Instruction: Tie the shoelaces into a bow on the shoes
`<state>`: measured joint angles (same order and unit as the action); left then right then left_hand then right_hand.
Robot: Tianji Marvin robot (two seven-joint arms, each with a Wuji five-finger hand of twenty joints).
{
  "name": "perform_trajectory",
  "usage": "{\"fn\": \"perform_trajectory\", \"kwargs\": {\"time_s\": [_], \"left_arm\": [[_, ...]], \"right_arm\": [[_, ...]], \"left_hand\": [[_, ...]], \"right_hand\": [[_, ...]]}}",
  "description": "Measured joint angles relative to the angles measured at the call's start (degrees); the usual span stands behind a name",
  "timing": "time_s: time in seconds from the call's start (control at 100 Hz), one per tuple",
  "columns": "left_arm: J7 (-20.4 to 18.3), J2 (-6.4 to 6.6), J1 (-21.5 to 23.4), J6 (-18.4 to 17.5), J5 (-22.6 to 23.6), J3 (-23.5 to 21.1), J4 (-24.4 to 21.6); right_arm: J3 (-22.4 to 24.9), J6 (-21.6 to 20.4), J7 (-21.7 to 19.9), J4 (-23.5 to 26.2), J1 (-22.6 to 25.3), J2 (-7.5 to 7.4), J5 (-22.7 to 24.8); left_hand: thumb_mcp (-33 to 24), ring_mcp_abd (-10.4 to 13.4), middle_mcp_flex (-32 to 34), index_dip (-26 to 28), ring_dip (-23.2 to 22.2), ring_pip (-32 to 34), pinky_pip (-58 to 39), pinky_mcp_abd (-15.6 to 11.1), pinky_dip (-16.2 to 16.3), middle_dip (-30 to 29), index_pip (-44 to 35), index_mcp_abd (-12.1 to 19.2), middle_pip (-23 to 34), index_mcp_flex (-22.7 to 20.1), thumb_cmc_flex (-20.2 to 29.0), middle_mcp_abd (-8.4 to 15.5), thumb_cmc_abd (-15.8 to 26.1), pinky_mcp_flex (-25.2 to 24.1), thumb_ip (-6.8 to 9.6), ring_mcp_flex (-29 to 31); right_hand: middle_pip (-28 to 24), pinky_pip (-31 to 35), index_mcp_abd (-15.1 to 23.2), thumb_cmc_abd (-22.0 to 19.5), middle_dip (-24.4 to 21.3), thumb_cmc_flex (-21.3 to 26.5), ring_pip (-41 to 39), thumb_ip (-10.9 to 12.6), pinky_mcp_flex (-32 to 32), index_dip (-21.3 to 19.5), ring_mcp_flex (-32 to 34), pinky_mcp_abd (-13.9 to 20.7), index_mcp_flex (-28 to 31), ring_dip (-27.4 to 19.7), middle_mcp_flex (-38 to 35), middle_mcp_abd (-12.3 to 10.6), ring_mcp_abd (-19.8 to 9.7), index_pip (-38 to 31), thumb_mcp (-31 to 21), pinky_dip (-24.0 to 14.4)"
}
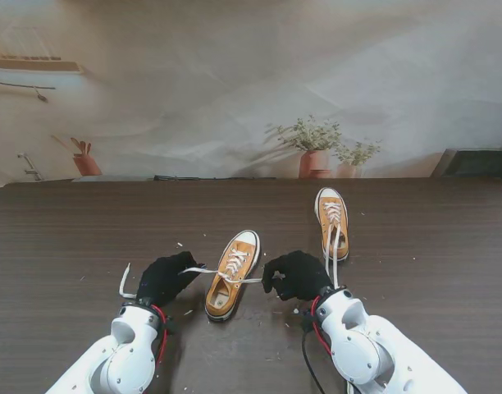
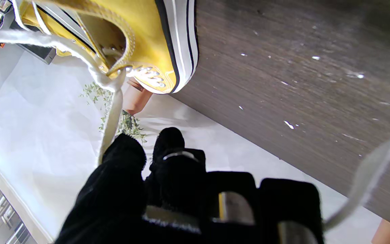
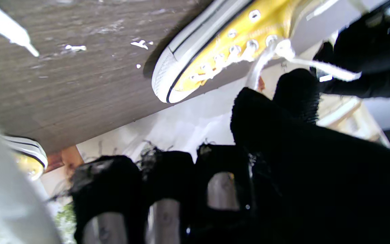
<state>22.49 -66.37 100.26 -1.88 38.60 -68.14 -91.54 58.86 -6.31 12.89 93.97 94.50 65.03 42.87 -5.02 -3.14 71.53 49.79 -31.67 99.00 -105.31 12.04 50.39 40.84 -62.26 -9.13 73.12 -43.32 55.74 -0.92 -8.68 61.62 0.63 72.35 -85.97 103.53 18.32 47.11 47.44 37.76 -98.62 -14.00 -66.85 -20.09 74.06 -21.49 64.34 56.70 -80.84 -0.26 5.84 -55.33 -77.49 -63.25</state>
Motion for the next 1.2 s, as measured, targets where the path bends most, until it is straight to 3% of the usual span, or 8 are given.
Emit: {"fn": "perform_trajectory", "kwargs": {"time_s": [0.09,0.22,0.32,0.46,0.59,0.83,1.03,1.2], "left_arm": [[-0.5,0.04,0.0,-0.1,0.1,0.0,0.0],[-0.6,0.08,0.0,-0.1,0.2,0.1,0.0],[-1.0,0.15,0.1,-0.1,0.5,0.1,-0.1],[-1.0,0.2,0.2,-0.2,0.7,0.1,-0.2],[-0.9,0.2,0.3,-0.2,0.7,0.0,-0.3],[-0.7,0.2,1.4,-0.8,1.1,-0.7,-1.3],[-0.6,0.25,2.5,-1.2,1.5,-1.2,-2.1],[-1.1,0.73,3.7,-4.1,4.5,-2.0,-3.2]], "right_arm": [[-0.3,-0.2,-3.3,0.3,-0.7,-1.2,5.1],[-1.8,0.1,-5.6,0.5,-2.4,-3.47,19.9],[-3.8,0.4,-7.1,0.2,-4.4,-5.05,23.6],[-6.9,6.2,-7.0,-0.6,-6.7,-6.05,31.6],[-9.1,12.6,-6.6,-1.2,-7.4,-6.11,31.0],[-12.0,18.7,-3.0,-4.3,-8.5,-4.74,22.2],[-12.9,18.7,4.6,-7.8,-8.8,-2.76,15.5],[-13.5,14.1,15.2,-12.9,-9.4,-0.48,11.9]], "left_hand": [[0.0,0.0,0.0,-0.1,0.0,0.0,0.0,0.0,0.0,0.0,0.0,0.0,0.0,0.0,0.0,0.0,0.0,0.0,-0.49,0.0],[0.0,0.0,0.0,-0.1,0.0,0.0,0.0,0.0,-0.1,0.0,0.0,0.0,0.2,0.0,0.0,0.0,0.0,0.0,-0.49,0.0],[0.7,0.0,0.0,-0.1,0.0,0.0,0.0,0.0,-0.1,0.0,0.0,0.0,0.2,0.0,0.0,0.0,0.0,0.0,-0.5,0.0],[0.7,0.0,0.0,-0.7,0.0,0.0,0.0,0.0,-0.1,0.0,0.0,0.0,0.3,0.0,0.0,0.0,0.0,0.0,-0.51,0.0],[1.3,0.0,0.0,-0.7,0.0,0.0,-0.1,0.0,-0.2,0.0,0.0,0.0,0.3,0.0,0.3,0.0,0.0,0.0,-0.51,0.0],[1.7,0.0,0.0,-0.7,0.0,0.0,-0.1,0.0,-0.2,0.0,0.0,0.0,0.3,0.0,0.6,0.0,0.0,0.0,-0.51,0.0],[2.7,0.0,0.0,-3.0,0.0,0.0,-0.1,0.0,-0.3,0.0,0.9,0.0,0.3,0.6,1.9,0.1,-0.8,0.0,-0.52,0.0],[2.9,0.0,-0.4,-27.7,0.0,0.0,-0.1,0.0,-1.6,0.0,22.9,1.2,0.3,4.3,6.6,0.1,-2.8,0.0,-0.55,-0.2]], "right_hand": [[0.0,0.0,-2.0,0.9,0.0,-0.2,0.0,-0.2,-0.1,3.4,0.0,1.7,-3.5,-0.7,0.0,-1.3,-1.4,-2.0,0.0,0.8],[0.9,0.0,-4.5,1.6,0.0,-1.8,0.0,-0.1,-0.3,10.3,0.0,5.0,-5.6,-1.5,0.0,-2.9,-3.7,-2.4,-1.9,2.9],[3.2,0.0,-4.8,1.4,0.7,-5.3,0.0,0.0,-0.6,15.8,0.0,7.6,-7.6,-3.0,0.0,-4.9,-5.9,-1.3,-2.2,5.2],[4.0,0.0,-12.0,-2.6,1.4,-11.5,0.0,-0.5,-0.7,19.8,0.0,8.6,-10.2,-4.2,0.0,-5.6,-6.9,3.3,-0.4,6.3],[7.5,0.0,-14.4,-14.4,3.0,-14.9,0.2,6.7,-0.7,13.7,0.0,8.7,-19.5,-7.3,1.7,-5.6,-7.2,19.1,5.1,11.3],[7.9,0.0,-16.2,-17.6,3.5,-10.5,0.4,6.7,-0.1,7.5,0.0,8.7,-41.6,-12.8,8.0,-4.9,-8.4,16.5,6.1,17.9],[8.0,0.0,-15.9,-17.7,3.5,-9.3,1.5,6.7,0.3,6.3,0.0,5.5,-49.0,-16.3,10.4,-3.8,-7.5,12.5,6.2,19.1],[8.4,-0.4,-13.9,-17.5,2.7,-8.7,4.4,6.7,0.9,6.3,0.0,1.6,-50.3,-19.0,12.0,-2.8,-5.6,10.7,6.2,20.4]]}}
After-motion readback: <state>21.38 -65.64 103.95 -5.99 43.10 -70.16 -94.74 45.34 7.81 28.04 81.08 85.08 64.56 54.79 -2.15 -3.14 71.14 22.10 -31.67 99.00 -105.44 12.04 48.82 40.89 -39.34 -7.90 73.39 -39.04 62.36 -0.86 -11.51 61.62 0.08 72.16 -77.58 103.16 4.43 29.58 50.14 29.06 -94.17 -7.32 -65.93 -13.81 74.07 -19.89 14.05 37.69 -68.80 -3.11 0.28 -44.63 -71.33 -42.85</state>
